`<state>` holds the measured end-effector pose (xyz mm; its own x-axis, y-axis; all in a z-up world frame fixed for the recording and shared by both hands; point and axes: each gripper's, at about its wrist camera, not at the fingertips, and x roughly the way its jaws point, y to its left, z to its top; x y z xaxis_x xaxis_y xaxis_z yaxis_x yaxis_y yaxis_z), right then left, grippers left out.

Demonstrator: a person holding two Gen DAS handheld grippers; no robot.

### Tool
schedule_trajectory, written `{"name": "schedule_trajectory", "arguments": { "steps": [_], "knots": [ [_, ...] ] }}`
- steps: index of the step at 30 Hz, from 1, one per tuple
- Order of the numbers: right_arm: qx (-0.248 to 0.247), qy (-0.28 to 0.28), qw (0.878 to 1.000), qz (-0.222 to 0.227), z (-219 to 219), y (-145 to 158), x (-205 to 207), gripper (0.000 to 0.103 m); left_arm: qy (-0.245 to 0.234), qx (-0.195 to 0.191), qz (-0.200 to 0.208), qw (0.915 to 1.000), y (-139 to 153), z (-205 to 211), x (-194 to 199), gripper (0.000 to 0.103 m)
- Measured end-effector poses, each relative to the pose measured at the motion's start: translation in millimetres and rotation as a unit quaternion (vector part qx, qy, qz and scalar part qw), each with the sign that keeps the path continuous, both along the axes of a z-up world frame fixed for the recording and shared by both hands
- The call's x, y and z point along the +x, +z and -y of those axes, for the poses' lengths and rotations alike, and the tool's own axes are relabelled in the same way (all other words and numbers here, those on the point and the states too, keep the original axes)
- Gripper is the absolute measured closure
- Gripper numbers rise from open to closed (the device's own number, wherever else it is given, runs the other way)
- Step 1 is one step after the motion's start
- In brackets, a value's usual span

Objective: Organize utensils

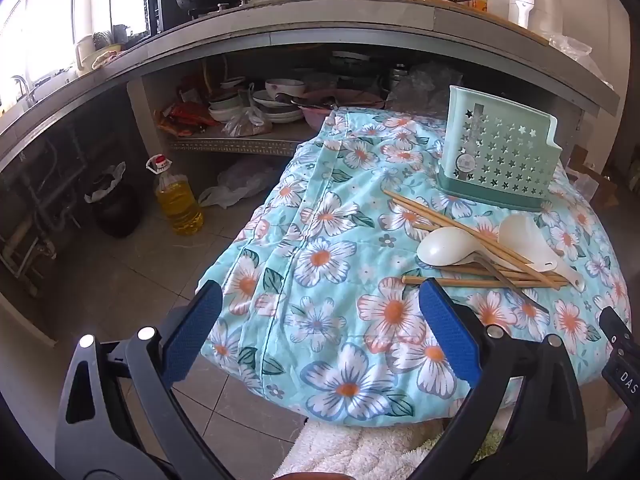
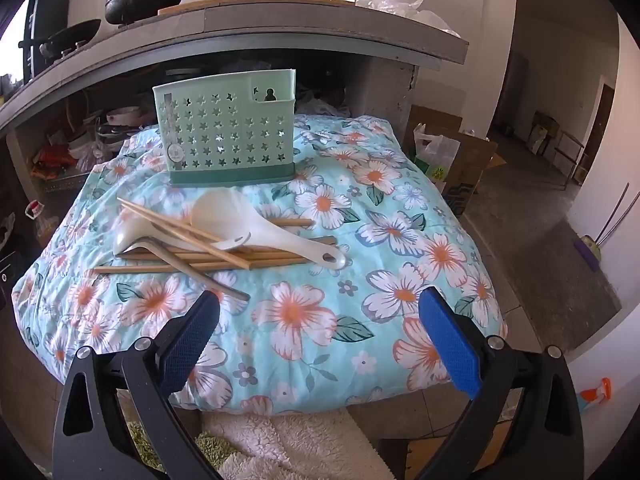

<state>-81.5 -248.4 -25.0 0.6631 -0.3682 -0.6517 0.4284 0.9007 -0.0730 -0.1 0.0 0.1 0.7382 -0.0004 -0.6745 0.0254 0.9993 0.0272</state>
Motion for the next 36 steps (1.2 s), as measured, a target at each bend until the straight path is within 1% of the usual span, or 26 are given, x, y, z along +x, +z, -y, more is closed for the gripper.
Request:
{"name": "schedule_trajectory", "arguments": {
  "steps": [15, 16, 19, 22, 25, 36],
  "knots": [
    [-0.003, 0.000, 1.000, 0.002, 0.8, 2.2, -0.7, 0.006, -0.003, -0.003, 0.000, 1.0000, -0.8, -0.6, 3.0, 0.008],
    [-0.003, 0.000, 1.000, 0.003, 0.7, 2.4, -0.9, 0.006, -0.004, -0.003, 0.002, 1.0000, 3.2, 5.1, -0.3, 0.008],
    [-0.004, 0.000, 1.000, 0.003, -0.5, 1.0, -1.4, 0.006, -0.004, -0.002, 0.004, 1.0000, 2.8, 7.7, 1.9, 0.008],
    [-0.005, 0.000, 1.000, 0.004, -2.4, -1.3, -1.9, 0.006, -0.006, 0.001, 0.007, 1.0000, 4.8, 5.8, -1.3, 0.008],
    [-0.005, 0.001, 1.000, 0.004, -0.7, 4.5, -2.1, 0.006, -0.006, 0.002, 0.010, 0.9999, 6.0, 5.3, -2.1, 0.008],
    [-0.009, 0.001, 1.000, 0.008, -0.8, 5.2, -1.5, 0.006, -0.012, 0.004, 0.016, 0.9998, 6.9, 6.1, -4.3, 0.008]
  ]
}}
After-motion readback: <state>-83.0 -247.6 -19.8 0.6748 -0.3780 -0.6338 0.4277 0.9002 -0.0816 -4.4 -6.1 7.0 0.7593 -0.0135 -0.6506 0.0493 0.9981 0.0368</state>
